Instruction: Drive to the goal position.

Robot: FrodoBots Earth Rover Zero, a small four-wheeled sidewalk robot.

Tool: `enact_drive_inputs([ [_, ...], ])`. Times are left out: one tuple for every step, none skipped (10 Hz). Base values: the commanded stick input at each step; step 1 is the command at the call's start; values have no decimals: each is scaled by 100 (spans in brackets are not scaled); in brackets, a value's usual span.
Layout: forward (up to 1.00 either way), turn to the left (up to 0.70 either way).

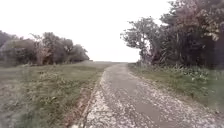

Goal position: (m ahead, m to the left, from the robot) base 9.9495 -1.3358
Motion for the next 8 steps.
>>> enact_drive_inputs([
  [70,-1],
  [70,-2],
  [70,-3],
  [70,-5],
  [70,-8],
  [70,-27],
  [70,-32],
  [70,-27],
])
